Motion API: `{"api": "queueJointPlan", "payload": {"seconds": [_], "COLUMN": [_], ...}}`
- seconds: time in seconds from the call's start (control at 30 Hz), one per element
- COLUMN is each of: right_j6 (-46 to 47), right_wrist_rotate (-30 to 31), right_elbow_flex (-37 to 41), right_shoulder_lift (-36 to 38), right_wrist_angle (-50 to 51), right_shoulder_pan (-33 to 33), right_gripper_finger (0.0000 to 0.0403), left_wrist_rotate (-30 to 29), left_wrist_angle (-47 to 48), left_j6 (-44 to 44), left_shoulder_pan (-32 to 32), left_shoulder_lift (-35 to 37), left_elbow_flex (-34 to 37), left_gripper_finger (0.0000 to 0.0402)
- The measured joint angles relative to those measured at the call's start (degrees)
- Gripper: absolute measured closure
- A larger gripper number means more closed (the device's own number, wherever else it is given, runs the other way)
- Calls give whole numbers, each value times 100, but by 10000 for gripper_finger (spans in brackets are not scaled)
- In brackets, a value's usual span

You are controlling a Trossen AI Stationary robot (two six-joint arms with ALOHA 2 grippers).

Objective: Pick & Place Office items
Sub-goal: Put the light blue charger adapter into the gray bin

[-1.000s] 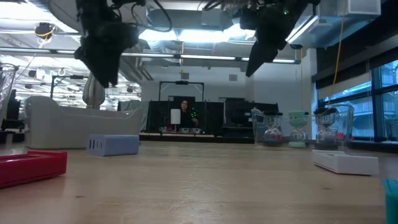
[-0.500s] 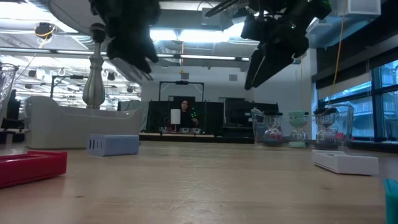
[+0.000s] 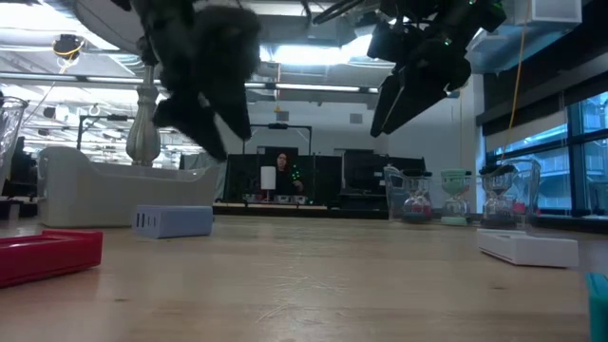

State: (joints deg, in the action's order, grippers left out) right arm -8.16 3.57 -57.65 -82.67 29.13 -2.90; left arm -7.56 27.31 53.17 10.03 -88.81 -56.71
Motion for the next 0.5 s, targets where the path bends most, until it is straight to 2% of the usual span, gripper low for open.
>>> {"api": "queueJointPlan", "payload": {"seconds": [0.1,0.33,0.5], "right_j6": [2,4,-53], "right_wrist_rotate": [0,-1,-1], "right_elbow_flex": [0,0,0], "right_shoulder_lift": [0,0,0], "right_wrist_angle": [-1,-23,-142], "right_shoulder_pan": [0,0,0], "right_gripper_finger": [81,81,81], "left_wrist_rotate": [378,909,905], "left_wrist_angle": [0,309,674], "left_j6": [308,31,-227], "left_shoulder_pan": [-107,-158,-156], "left_shoulder_lift": [-185,-427,-425], "left_elbow_flex": [-1,-2,-37], "left_gripper_finger": [138,134,134]}}
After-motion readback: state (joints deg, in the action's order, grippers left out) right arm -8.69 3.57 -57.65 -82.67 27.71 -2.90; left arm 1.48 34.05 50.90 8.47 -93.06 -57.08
